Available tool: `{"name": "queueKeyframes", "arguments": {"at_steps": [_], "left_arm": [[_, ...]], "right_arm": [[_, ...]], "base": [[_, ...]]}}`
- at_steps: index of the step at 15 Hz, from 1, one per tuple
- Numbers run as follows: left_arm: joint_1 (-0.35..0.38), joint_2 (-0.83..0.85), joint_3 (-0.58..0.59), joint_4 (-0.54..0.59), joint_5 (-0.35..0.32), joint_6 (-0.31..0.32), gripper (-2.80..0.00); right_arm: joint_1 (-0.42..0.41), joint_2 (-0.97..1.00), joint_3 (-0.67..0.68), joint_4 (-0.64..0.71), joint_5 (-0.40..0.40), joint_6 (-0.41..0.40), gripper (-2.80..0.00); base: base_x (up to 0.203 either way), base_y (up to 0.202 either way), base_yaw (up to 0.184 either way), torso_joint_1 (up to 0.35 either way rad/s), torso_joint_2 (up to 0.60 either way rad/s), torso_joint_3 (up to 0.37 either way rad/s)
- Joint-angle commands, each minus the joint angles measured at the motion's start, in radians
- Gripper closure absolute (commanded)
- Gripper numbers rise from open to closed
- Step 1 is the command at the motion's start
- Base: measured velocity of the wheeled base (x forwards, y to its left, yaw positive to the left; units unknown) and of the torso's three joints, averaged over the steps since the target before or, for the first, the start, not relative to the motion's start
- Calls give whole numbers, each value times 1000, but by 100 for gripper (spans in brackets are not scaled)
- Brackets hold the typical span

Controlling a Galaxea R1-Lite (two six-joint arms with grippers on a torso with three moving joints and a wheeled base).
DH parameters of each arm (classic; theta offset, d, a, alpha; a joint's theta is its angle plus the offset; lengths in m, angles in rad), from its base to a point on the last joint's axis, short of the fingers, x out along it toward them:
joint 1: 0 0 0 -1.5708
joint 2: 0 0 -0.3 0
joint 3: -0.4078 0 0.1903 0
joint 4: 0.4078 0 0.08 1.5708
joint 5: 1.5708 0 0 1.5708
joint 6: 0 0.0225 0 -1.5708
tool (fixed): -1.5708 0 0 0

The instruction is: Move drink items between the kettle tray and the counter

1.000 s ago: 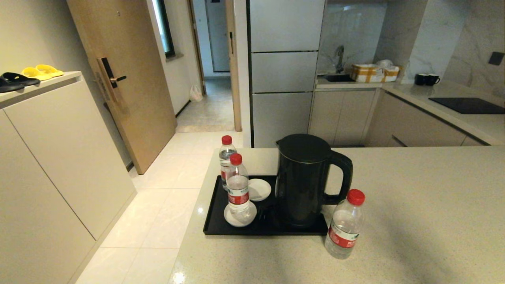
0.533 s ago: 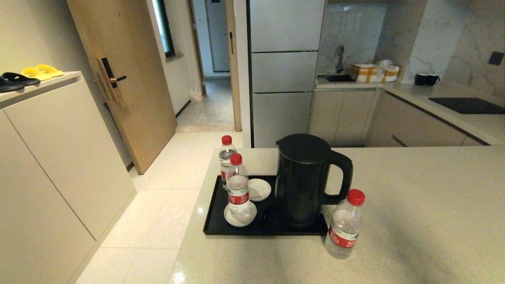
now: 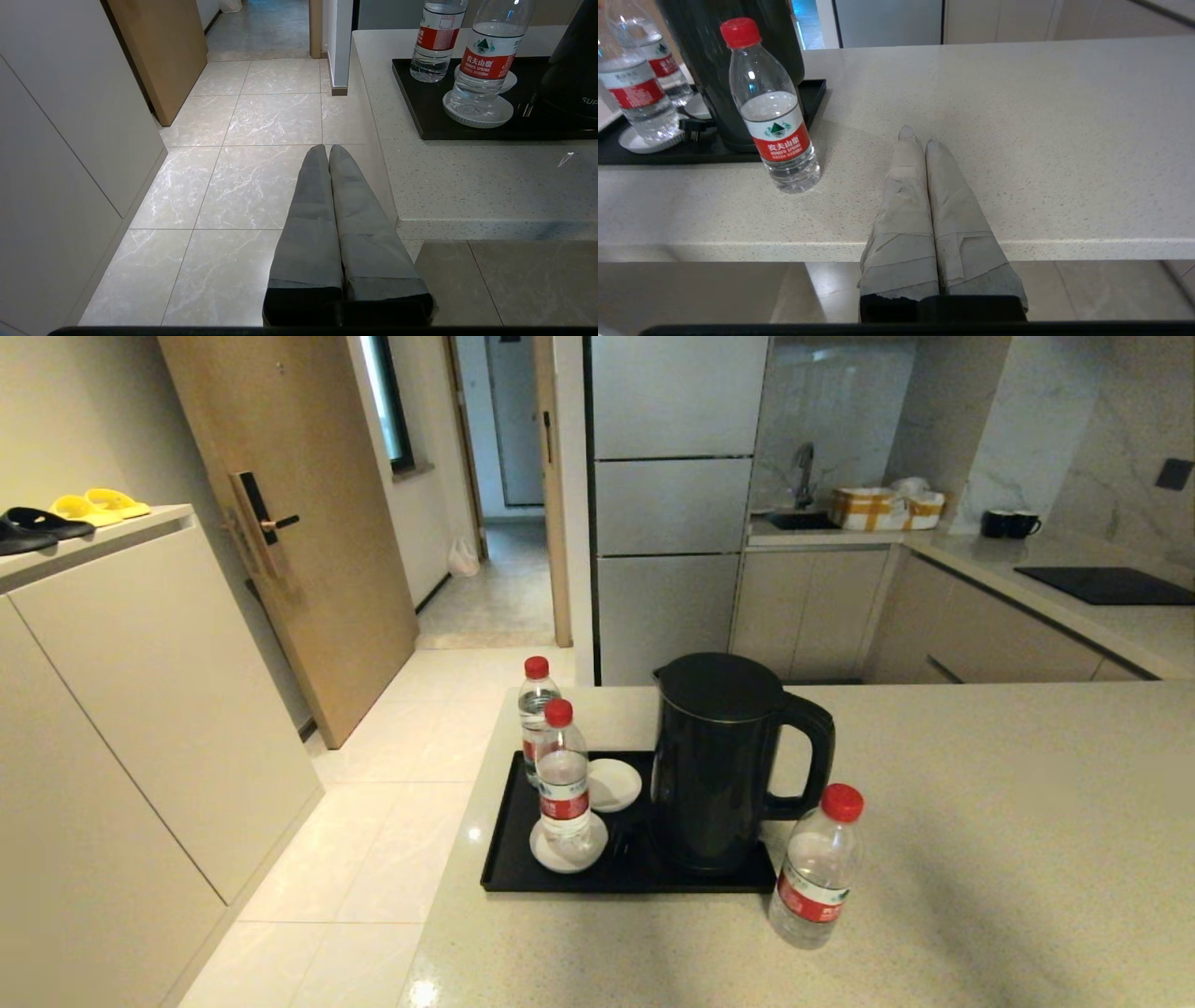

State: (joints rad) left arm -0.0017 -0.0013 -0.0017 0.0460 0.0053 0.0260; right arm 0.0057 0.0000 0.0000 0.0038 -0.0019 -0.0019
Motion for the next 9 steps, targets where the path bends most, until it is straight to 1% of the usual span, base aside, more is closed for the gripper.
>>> {"name": "queueKeyframes", "arguments": {"at_steps": [1, 9], "left_arm": [[0, 0, 0, 0, 1, 0, 0], [0, 1, 0, 0, 1, 0, 0]], "right_arm": [[0, 0, 0, -1, -1, 3, 0], [0, 0, 0, -1, 0, 0, 0]], "base": [[0, 0, 0, 0, 0, 0], [0, 0, 0, 0, 0, 0]]}}
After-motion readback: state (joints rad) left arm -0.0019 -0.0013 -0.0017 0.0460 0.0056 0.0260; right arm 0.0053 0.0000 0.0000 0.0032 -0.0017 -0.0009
